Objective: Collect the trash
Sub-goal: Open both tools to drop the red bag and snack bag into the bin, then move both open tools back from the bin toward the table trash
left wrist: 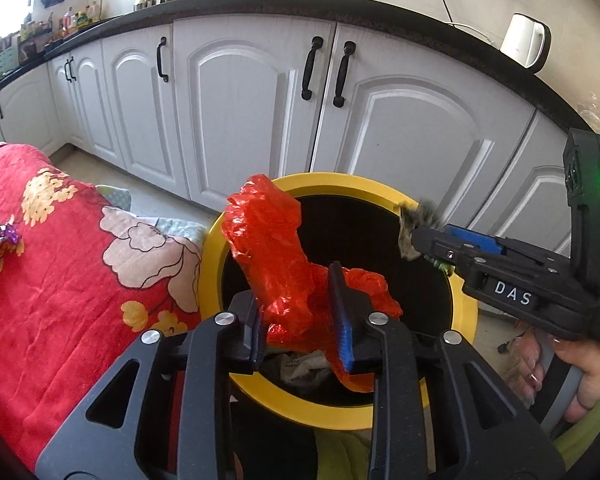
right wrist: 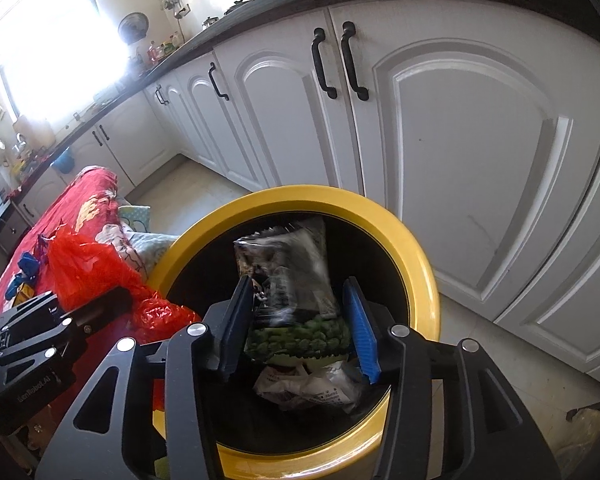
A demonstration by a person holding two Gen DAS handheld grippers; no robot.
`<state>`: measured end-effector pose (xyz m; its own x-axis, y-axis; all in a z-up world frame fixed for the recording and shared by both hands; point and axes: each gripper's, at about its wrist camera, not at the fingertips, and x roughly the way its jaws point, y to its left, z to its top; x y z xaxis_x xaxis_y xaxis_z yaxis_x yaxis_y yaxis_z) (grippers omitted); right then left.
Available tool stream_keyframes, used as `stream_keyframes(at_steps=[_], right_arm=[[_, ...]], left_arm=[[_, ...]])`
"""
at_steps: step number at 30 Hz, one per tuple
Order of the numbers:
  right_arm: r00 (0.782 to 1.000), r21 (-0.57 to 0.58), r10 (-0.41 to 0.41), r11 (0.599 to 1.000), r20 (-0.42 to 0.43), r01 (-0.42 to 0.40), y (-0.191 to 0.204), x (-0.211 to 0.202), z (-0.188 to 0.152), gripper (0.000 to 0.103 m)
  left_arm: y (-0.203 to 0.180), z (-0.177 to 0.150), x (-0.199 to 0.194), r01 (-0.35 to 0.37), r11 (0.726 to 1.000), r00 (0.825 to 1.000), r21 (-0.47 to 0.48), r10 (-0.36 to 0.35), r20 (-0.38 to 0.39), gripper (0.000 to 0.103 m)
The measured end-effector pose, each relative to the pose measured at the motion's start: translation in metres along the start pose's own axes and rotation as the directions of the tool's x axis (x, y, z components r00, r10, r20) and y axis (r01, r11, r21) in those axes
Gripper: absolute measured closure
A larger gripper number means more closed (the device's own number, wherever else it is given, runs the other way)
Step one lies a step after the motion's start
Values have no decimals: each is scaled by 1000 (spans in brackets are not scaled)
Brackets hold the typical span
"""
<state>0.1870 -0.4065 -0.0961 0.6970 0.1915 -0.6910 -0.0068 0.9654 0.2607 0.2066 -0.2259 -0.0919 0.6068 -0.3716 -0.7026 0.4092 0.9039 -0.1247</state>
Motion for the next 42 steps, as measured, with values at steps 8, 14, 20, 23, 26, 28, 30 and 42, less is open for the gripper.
stream_keyframes(at_steps=[8,14,20,23,26,28,30,42], right_arm=[[1000,8,-4,1000,15,4,-1,-4,3,49],[999,8,-3,1000,34,2,1,-11,7,47],[998,-9,17,1000,59,-17,13,-19,12,39],[997,-23,26,999,68,-25,21,-23,13,36],[996,-35,36,999,76,-33,29,-27,15,33],[996,-42,42,998,82,-38,33,-30,16,32],[995,-51,49,998,87,-45,39,-32,16,31],[987,-118,117,988,109,-104,88,-47,18,28]], left_arm=[[3,-1,-3,-5,1000,1000,-12,5,3,59],[9,0,-12,-17,1000,1000,-25,18,17,46],[17,4,-30,-52,998,998,-36,54,42,23],[23,6,-41,-70,996,996,-54,73,55,16],[30,7,-54,-86,994,993,-74,91,72,11],[35,8,-63,-96,992,991,-83,103,82,11],[40,8,-73,-110,990,988,-91,119,98,11],[85,4,-136,-200,965,958,-173,229,173,11]])
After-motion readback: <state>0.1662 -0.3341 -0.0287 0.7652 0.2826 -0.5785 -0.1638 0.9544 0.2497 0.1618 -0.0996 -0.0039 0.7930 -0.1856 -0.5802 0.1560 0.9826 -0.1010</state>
